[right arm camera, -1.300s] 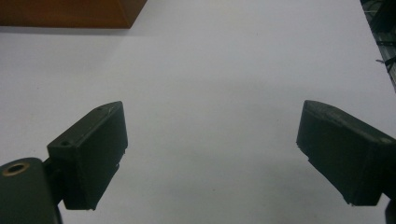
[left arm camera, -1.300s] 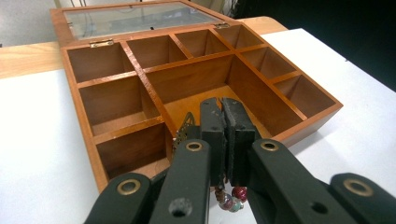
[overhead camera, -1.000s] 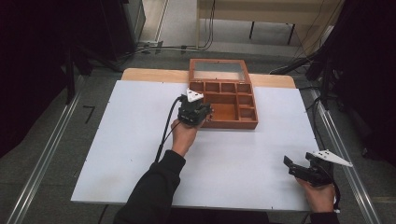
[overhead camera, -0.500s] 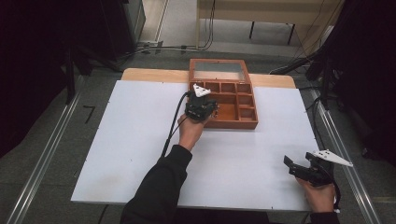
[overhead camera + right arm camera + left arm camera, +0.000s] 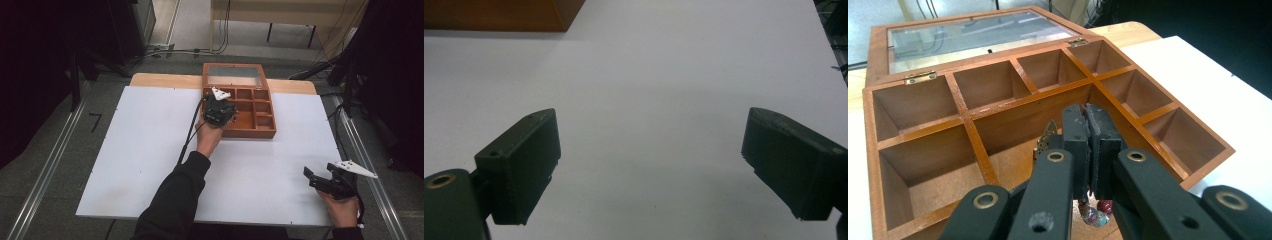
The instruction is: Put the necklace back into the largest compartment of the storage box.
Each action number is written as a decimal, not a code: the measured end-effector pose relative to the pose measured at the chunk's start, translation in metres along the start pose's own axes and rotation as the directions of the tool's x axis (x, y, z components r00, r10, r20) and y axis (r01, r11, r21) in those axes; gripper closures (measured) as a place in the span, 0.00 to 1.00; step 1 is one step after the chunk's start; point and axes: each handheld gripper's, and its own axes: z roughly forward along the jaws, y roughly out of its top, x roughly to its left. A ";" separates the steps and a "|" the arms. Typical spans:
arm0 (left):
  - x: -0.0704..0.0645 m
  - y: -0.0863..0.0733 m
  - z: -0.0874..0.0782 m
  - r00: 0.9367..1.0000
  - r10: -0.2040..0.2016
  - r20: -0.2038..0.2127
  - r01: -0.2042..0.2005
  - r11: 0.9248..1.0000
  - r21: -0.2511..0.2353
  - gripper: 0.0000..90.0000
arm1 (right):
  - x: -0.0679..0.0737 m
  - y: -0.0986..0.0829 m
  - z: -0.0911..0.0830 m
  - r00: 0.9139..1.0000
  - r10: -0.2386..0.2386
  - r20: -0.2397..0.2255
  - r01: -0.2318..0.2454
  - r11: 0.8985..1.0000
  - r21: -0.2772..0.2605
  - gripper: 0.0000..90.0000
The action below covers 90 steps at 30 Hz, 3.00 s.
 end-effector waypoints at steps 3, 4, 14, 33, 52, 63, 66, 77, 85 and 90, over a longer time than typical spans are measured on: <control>0.000 0.000 0.003 1.000 0.005 0.000 -0.005 1.000 0.001 0.99 | 0.000 0.000 0.000 1.000 0.001 -0.002 -0.001 1.000 0.000 0.08; -0.001 0.000 0.004 1.000 0.002 0.001 -0.002 1.000 0.001 0.99 | 0.000 0.000 0.000 1.000 0.000 -0.002 0.000 1.000 -0.001 0.08; 0.004 -0.003 0.017 1.000 -0.013 -0.010 0.013 1.000 0.009 0.99 | 0.000 0.000 0.001 1.000 -0.002 -0.004 0.002 1.000 -0.001 0.08; 0.008 -0.010 0.030 1.000 -0.018 -0.020 0.019 0.999 0.028 0.98 | -0.001 0.000 0.001 1.000 -0.003 -0.002 0.003 1.000 0.001 0.08; 0.007 -0.007 0.020 1.000 0.003 0.003 -0.003 1.000 0.031 0.55 | 0.000 0.000 0.001 1.000 -0.006 -0.003 0.006 1.000 0.001 0.08; 0.007 -0.010 0.008 1.000 -0.001 0.007 0.001 0.999 0.034 0.45 | 0.000 0.000 0.001 1.000 -0.007 0.000 0.007 1.000 0.001 0.08; 0.011 -0.014 0.005 1.000 -0.012 0.004 0.012 0.999 0.032 0.43 | 0.000 0.000 0.001 1.000 -0.006 0.002 0.006 1.000 0.002 0.08; 0.021 -0.023 -0.011 0.999 -0.038 0.007 0.037 0.999 0.021 0.37 | 0.000 -0.001 0.000 1.000 -0.004 0.005 0.004 1.000 0.005 0.08; 0.020 -0.026 -0.024 1.000 -0.025 0.012 0.024 1.000 0.016 0.30 | 0.000 -0.001 0.000 1.000 -0.003 0.007 0.003 1.000 0.004 0.08; 0.022 -0.030 -0.032 1.000 -0.027 0.013 0.027 0.999 0.021 0.23 | 0.000 -0.001 0.000 1.000 -0.003 0.008 0.003 1.000 0.004 0.08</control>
